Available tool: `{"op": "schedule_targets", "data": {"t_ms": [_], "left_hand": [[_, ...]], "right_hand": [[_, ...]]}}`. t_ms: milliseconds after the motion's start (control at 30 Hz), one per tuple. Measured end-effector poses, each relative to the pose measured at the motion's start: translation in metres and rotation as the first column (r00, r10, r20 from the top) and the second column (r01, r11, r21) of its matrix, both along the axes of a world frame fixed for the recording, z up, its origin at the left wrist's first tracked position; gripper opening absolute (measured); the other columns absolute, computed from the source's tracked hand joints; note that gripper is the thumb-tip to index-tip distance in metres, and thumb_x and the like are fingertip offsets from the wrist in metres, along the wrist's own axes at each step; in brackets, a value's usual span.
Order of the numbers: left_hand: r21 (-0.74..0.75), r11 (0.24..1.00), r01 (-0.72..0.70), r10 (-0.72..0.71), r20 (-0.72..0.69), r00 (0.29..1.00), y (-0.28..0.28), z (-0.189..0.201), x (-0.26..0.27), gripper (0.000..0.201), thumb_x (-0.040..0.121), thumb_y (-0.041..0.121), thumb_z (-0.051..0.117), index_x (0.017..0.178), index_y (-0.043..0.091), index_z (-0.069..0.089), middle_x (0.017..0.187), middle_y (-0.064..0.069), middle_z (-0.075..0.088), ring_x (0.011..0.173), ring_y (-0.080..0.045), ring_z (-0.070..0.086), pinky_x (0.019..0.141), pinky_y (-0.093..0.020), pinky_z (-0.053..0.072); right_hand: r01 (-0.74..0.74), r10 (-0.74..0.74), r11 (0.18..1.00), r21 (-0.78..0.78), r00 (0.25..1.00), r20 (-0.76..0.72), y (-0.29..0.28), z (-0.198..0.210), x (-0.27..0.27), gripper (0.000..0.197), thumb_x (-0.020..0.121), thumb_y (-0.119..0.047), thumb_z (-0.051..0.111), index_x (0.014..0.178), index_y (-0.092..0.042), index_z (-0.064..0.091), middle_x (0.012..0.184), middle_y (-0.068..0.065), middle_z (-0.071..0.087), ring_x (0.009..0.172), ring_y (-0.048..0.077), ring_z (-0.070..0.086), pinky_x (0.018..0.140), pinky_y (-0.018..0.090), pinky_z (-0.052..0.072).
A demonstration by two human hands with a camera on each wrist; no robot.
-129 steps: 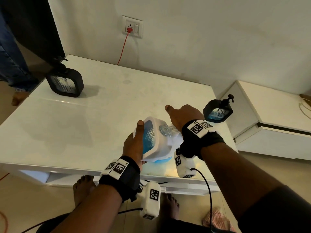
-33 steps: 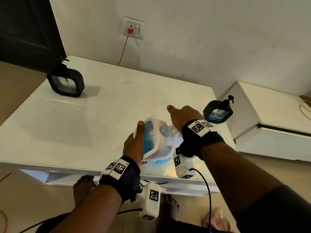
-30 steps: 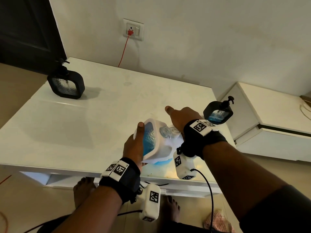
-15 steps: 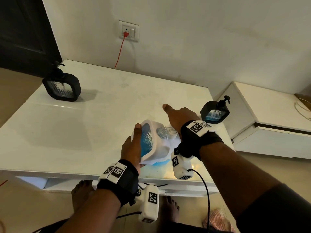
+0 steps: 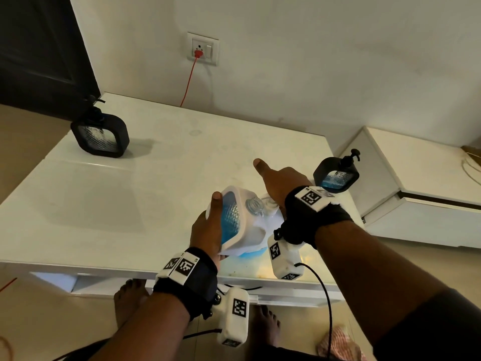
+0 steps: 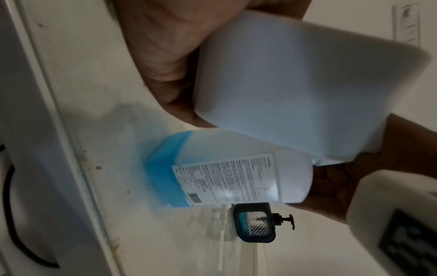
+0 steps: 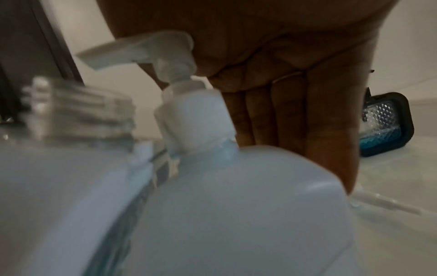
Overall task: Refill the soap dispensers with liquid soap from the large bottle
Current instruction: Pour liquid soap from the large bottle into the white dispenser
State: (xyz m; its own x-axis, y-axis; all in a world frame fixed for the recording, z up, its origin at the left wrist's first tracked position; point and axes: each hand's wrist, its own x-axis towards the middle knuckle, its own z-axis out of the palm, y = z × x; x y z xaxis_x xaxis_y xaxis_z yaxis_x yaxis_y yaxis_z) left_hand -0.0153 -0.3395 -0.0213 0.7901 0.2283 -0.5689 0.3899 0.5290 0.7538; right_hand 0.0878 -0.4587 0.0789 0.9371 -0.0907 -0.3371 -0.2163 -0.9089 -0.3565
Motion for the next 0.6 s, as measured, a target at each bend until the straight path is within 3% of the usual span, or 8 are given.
{"op": "schedule_targets", "data": {"t_ms": [167, 333, 400, 500, 600], "left_hand": [[0.019, 1.000, 0.006, -0.005, -0.036, 0.999, -0.001, -0.008, 0.002, 0.130, 0.017, 0.108, 0.057, 0.122, 0.032, 0.068, 0.114, -0.006, 0.076, 0.104, -0.032, 0.073, 0.091, -0.059, 0.060], [0.059, 0.998, 0.011, -0.009, -0.039, 0.999, 0.000, 0.001, 0.000, 0.107, 0.044, 0.100, 0.048, 0.123, 0.029, 0.066, 0.114, -0.007, 0.074, 0.104, -0.032, 0.071, 0.091, -0.054, 0.060], [0.054, 0.998, 0.021, -0.019, -0.043, 0.999, 0.000, -0.001, 0.001, 0.114, 0.039, 0.105, 0.049, 0.123, 0.030, 0.067, 0.115, -0.007, 0.075, 0.105, -0.033, 0.071, 0.092, -0.056, 0.059], [0.043, 0.999, 0.027, -0.025, -0.047, 0.999, -0.002, -0.010, 0.002, 0.125, 0.024, 0.109, 0.054, 0.120, 0.032, 0.068, 0.114, -0.007, 0.076, 0.105, -0.034, 0.073, 0.092, -0.059, 0.059], [0.024, 0.999, 0.021, -0.020, -0.031, 0.999, -0.002, -0.002, 0.000, 0.114, 0.037, 0.104, 0.056, 0.121, 0.028, 0.068, 0.113, -0.008, 0.076, 0.103, -0.033, 0.073, 0.091, -0.056, 0.060]], "right_hand": [[-0.005, 0.009, 0.998, 0.058, 0.998, -0.068, 0.000, 0.007, 0.002, 0.079, 0.079, -0.090, 0.024, 0.075, -0.018, 0.055, 0.086, 0.008, 0.063, 0.079, 0.029, 0.059, 0.083, 0.036, 0.047], [-0.013, 0.013, 1.000, 0.018, 1.000, -0.025, 0.001, 0.006, -0.001, 0.073, 0.086, -0.083, 0.028, 0.075, -0.017, 0.058, 0.080, 0.005, 0.062, 0.071, 0.022, 0.056, 0.068, 0.032, 0.037], [-0.006, 0.006, 1.000, -0.001, 1.000, -0.010, 0.001, 0.005, -0.002, 0.068, 0.090, -0.077, 0.031, 0.077, -0.016, 0.058, 0.082, 0.005, 0.061, 0.073, 0.023, 0.055, 0.067, 0.032, 0.035], [0.009, -0.009, 1.000, -0.015, 1.000, 0.002, 0.000, 0.003, -0.002, 0.068, 0.091, -0.074, 0.034, 0.097, -0.013, 0.065, 0.094, 0.006, 0.063, 0.085, 0.026, 0.057, 0.074, 0.033, 0.036], [0.013, -0.012, 0.999, -0.032, 1.000, 0.025, -0.001, -0.002, -0.001, 0.069, 0.092, -0.072, 0.035, 0.103, -0.013, 0.068, 0.093, 0.006, 0.064, 0.085, 0.027, 0.057, 0.074, 0.033, 0.037]]}}
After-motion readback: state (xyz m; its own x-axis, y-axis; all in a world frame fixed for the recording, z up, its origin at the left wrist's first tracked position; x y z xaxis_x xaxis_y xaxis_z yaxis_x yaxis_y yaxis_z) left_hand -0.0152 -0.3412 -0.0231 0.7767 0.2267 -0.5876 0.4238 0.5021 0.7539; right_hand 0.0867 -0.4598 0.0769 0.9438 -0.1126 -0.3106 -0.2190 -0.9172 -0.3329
